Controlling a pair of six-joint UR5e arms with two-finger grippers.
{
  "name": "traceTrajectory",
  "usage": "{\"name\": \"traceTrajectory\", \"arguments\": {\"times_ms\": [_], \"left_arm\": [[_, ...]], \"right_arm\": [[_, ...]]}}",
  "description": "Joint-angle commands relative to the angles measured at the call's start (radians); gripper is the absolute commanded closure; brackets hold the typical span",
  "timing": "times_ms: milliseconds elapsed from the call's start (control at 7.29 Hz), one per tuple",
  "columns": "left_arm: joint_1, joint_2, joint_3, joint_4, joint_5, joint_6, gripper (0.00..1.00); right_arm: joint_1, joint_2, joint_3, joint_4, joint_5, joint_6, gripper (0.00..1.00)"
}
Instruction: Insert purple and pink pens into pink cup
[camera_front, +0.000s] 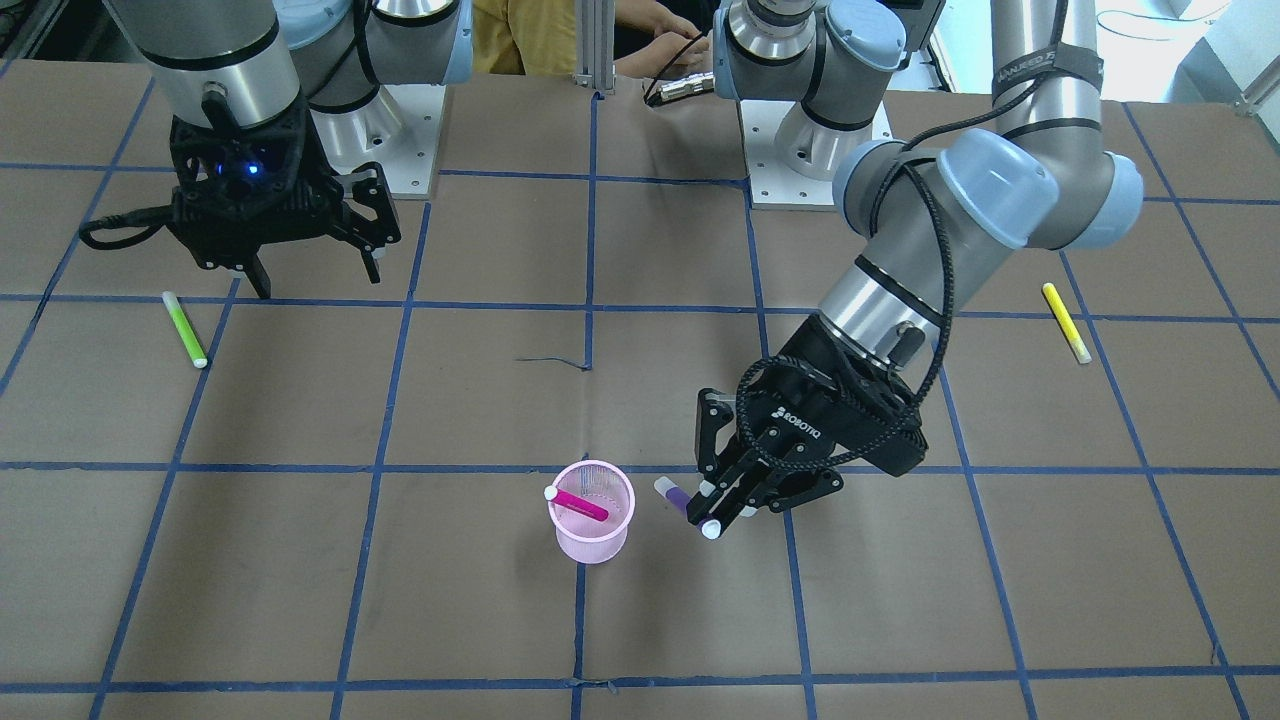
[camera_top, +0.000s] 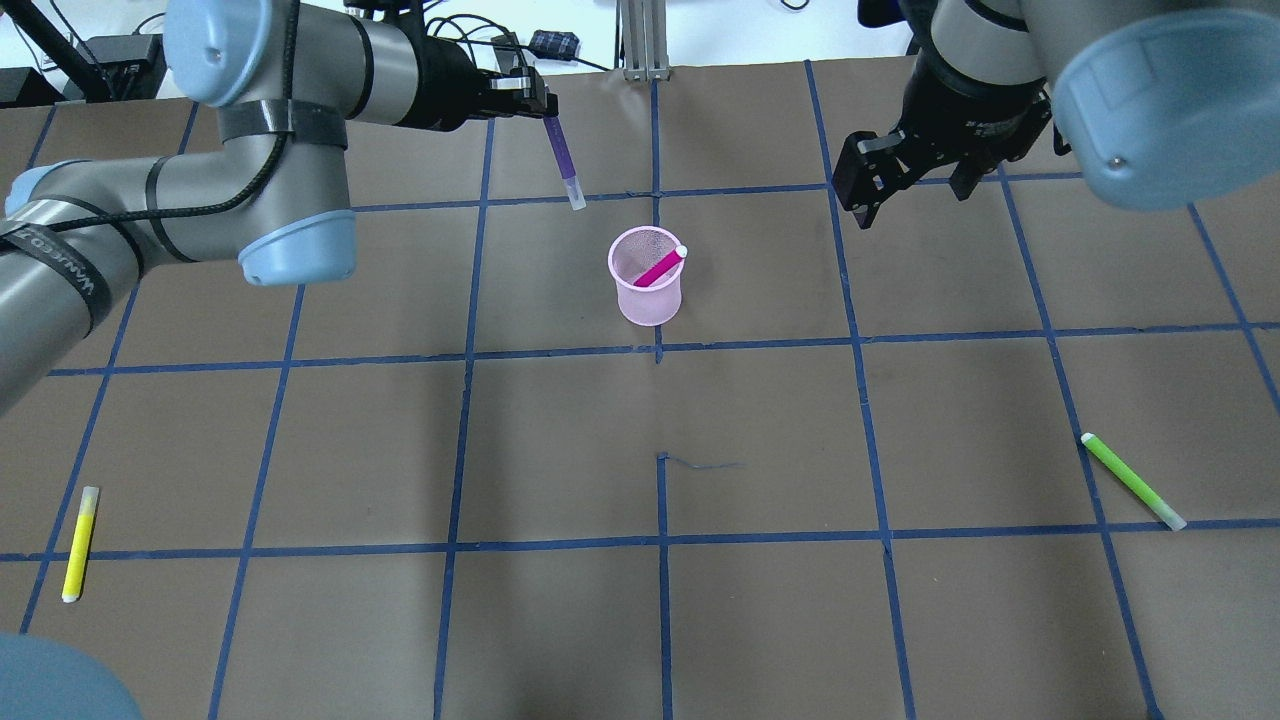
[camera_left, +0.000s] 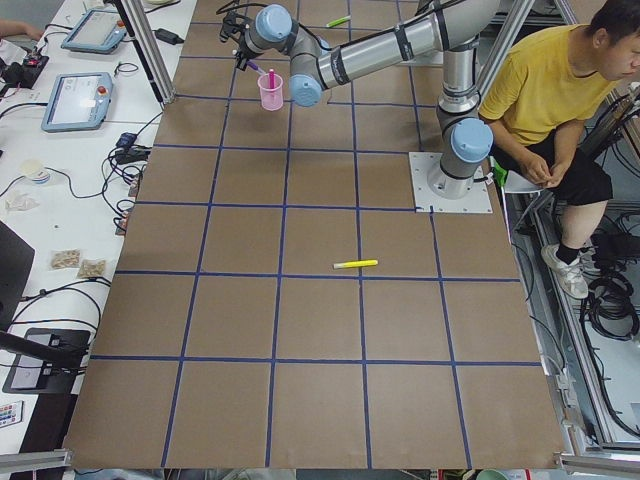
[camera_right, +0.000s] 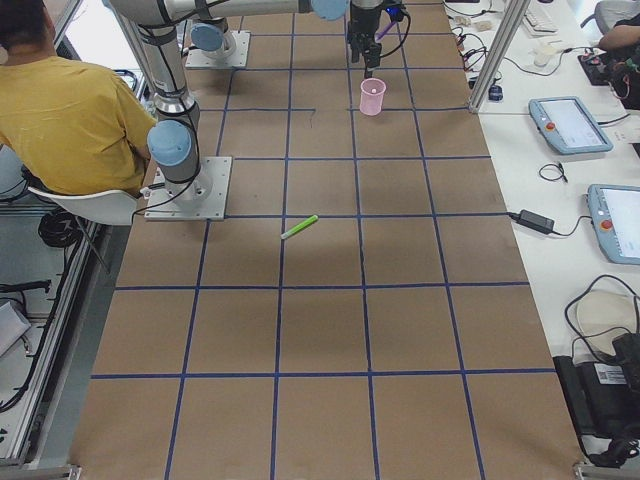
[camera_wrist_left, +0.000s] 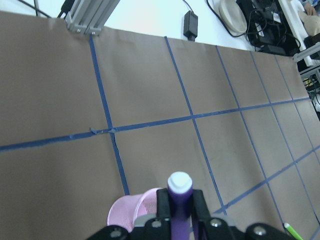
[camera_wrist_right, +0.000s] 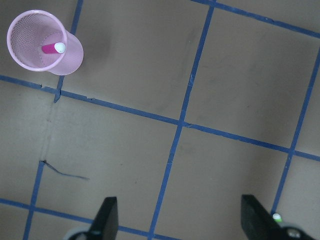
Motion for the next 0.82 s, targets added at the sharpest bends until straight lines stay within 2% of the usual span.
{"name": "traceTrajectory", "arguments": {"times_ms": [0,137,275,549,686], "left_arm": [[-0.050,0.006,-0.052,0.087,0.073,-0.055,1.00],[-0.049,-0.001,-0.115,0.218,0.074,-0.074,1.00],[-0.056,-0.009,-0.149,0.284,0.076,-0.176,1.00],[-0.119,-0.024,-0.154,0.334,0.202,-0.203,1.00],[-0.124,-0.041,-0.158,0.371,0.212,-0.200,1.00]], "right_arm": [[-0.020,-0.040,0.013,-0.040,0.005,0.219,0.00],[-0.019,-0.040,0.013,-0.040,0.008,0.220,0.00],[-0.016,-0.040,0.019,-0.048,0.012,0.216,0.00],[-0.013,-0.028,0.028,-0.046,0.012,0.218,0.00],[-0.013,-0.028,0.030,-0.046,0.006,0.219,0.00]]}}
